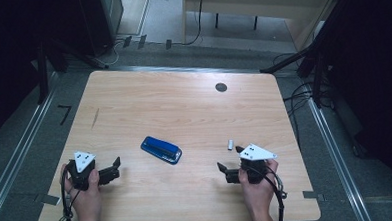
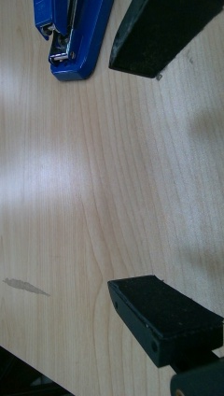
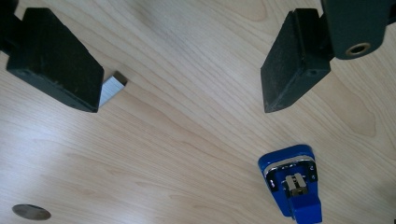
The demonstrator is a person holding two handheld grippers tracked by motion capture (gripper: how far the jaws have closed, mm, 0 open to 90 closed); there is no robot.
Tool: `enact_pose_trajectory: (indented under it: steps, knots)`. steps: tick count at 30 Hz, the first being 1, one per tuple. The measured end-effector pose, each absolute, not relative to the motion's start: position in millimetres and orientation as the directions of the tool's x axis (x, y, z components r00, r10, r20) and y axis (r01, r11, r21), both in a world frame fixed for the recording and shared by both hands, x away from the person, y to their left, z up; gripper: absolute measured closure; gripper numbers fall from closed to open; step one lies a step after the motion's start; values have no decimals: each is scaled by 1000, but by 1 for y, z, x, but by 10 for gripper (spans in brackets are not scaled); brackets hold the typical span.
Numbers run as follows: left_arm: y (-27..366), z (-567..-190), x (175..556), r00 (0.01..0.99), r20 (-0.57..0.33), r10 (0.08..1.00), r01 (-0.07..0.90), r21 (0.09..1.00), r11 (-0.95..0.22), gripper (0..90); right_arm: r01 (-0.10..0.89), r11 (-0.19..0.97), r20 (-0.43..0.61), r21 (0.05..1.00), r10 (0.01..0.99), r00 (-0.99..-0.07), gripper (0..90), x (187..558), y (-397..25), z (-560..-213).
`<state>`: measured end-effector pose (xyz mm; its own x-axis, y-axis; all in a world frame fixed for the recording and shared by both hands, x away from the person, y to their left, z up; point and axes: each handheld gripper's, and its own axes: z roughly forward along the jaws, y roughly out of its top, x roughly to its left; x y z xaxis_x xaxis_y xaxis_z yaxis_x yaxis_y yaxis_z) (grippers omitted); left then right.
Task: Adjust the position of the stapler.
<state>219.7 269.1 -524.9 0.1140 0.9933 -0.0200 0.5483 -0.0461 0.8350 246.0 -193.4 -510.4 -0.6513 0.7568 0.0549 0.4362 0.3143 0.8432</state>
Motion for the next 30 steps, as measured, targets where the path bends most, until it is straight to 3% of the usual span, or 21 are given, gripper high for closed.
enact_pose_trajectory:
  steps: [30]
  knots:
    - [270,-525,219,119,-32,992,543,839,-37,0,388,398,22,832,674,-739,145,280,-119,-494]
